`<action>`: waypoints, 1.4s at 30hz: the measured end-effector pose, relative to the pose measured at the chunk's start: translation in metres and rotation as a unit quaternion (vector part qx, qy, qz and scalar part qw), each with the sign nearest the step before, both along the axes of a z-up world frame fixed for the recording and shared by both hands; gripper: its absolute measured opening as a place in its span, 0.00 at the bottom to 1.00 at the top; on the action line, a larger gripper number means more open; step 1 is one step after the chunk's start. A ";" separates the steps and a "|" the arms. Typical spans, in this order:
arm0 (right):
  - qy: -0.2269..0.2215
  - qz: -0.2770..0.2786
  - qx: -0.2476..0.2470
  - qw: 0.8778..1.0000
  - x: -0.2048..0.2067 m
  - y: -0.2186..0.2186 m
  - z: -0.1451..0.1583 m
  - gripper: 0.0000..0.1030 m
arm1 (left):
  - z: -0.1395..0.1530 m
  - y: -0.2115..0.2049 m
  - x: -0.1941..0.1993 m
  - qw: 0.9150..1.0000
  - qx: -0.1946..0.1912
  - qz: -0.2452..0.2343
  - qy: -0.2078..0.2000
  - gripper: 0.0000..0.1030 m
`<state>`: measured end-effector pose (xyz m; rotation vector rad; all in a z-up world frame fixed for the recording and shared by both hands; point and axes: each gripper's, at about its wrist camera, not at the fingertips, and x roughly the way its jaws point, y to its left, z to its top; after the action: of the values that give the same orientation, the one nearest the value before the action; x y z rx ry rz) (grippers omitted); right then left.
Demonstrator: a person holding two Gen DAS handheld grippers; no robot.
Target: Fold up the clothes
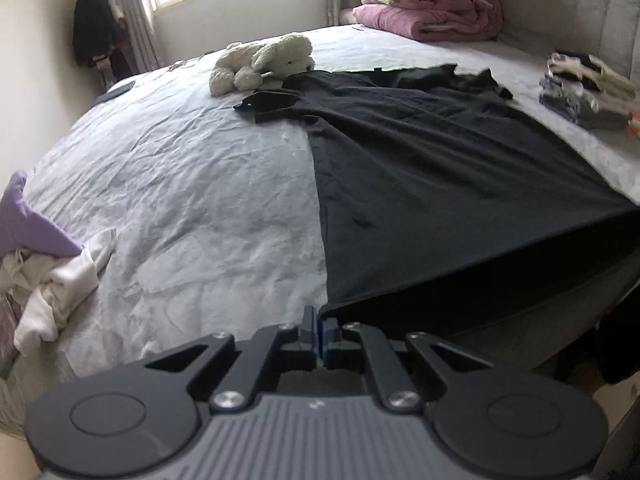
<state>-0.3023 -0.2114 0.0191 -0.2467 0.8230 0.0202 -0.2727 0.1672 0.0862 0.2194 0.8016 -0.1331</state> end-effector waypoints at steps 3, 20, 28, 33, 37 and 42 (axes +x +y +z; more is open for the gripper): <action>-0.003 0.006 0.000 1.000 -0.002 0.000 0.002 0.00 | 0.000 0.008 0.002 0.999 -0.029 0.015 0.003 0.02; 0.003 0.033 -0.003 0.999 0.003 -0.006 0.025 0.00 | 0.022 0.001 0.003 1.000 -0.009 -0.013 0.017 0.02; -0.002 0.036 0.021 0.999 0.007 -0.018 0.030 0.00 | 0.017 0.002 0.008 0.999 -0.033 0.011 0.032 0.02; 0.022 0.043 0.039 0.998 0.019 -0.020 0.026 0.00 | 0.005 0.007 0.025 0.997 -0.039 0.017 0.057 0.02; 0.066 0.057 0.053 0.995 0.034 -0.026 0.013 0.00 | 0.008 0.008 0.046 0.996 -0.043 0.009 0.075 0.02; 0.007 0.095 -0.020 0.995 0.138 -0.026 0.061 0.00 | 0.068 0.004 0.146 0.999 -0.031 0.005 0.025 0.02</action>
<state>-0.1645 -0.2378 0.0800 -0.3632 0.8131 0.1840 -0.1264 0.1709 0.1542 0.1543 0.8460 -0.1544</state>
